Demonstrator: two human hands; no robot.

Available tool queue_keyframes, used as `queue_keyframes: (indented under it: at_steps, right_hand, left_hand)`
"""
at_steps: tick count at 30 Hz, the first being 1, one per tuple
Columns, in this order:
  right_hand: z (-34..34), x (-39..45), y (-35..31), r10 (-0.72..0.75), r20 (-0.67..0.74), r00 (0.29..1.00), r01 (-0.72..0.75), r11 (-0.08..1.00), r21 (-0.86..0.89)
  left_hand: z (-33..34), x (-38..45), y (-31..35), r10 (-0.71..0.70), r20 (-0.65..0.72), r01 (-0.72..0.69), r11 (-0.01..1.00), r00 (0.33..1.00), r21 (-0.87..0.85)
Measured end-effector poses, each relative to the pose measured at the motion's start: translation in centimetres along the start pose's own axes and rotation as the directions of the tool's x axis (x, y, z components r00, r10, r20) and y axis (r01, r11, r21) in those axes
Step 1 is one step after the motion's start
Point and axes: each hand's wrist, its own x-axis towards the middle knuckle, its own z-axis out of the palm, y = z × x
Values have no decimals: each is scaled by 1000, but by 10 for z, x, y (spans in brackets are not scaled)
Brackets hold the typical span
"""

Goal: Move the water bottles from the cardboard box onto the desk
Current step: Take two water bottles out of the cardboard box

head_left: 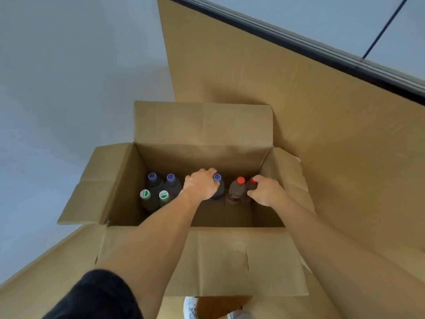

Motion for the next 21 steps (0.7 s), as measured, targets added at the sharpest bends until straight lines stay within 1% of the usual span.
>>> queue_keyframes:
  at_steps: [5,8,12,15,17,21]
  right_hand:
    - [8,38,7,41,62,997,-42,999,18]
    - [19,56,15,75,67,995,-77,996,38]
    - [38,80,23,127,78,989,-130,990,45]
    - [53,96,23,139,93,986,-145,987,69]
    - [61,106,21,129,79,989,-135,988,81]
    - [76,125,23,98,-3,995,-97,992,78]
  left_hand:
    - [18,32,23,8,47,-7,1000,999,-7]
    - [34,56,35,54,63,-51,998,997,-40]
    - [63,85,44,126,86,-122,992,988,-41]
    - [83,103,47,147,97,-141,988,984,-70]
    - [94,114,48,143,89,-134,985,986,-105]
    - [107,126,44,151,6,-149,978,988,-144]
